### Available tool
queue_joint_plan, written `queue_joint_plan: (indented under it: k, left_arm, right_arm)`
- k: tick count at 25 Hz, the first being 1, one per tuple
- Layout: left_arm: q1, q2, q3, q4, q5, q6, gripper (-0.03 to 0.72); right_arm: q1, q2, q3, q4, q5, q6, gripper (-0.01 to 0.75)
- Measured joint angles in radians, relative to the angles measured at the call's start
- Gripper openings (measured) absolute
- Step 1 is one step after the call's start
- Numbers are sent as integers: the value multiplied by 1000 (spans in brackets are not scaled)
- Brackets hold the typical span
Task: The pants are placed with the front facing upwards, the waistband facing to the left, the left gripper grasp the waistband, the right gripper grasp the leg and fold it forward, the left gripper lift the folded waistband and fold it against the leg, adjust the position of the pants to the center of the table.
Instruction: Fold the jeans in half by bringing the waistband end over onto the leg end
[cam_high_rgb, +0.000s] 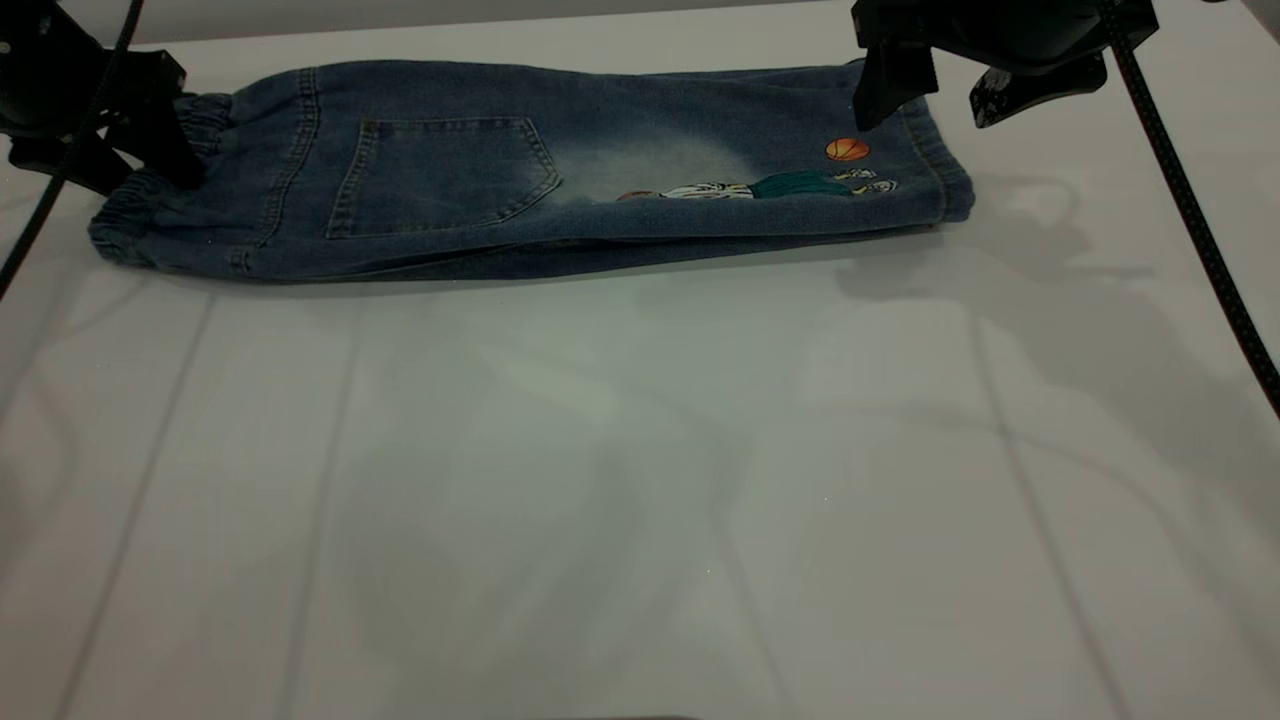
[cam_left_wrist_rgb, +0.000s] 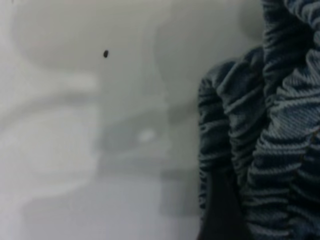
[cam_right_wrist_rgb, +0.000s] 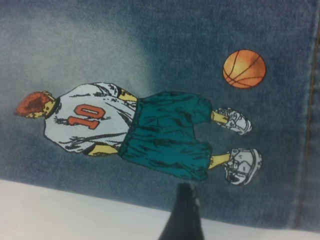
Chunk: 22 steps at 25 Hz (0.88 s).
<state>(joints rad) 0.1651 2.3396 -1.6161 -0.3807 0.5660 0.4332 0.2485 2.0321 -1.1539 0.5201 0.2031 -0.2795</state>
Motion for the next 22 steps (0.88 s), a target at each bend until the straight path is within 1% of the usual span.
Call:
queue_joint_plan:
  k: [6,10,13,14,15,18,22]
  left_arm:
    - [-12,41,-11,-46,-19,0,407]
    - [-15,52,-17,-106,-35,4,353]
    - [-16,53,-17,-139,-34,4,148]
    - [-16,53,-18,-142,-33,4,98]
    - [-16,53,-18,-143,-30,4,81]
    - [-17,55,-35,-142,-1,4,74]
    - [-20,64,-95,-134,108,4,74]
  right_arm:
    - [1,0,0,1,1,0,549]
    - [11,0,-2,1,-5,-7,549]
    - [53,0,-38,1,-7,-57,549]
    - [74,1,-63,1,-7,-76,549]
    - [97,6,-92,1,-9,-89,549]
    - [153,42,-183,2,-10,-117,549]
    - [200,129,-289,2,-5,-125,549]
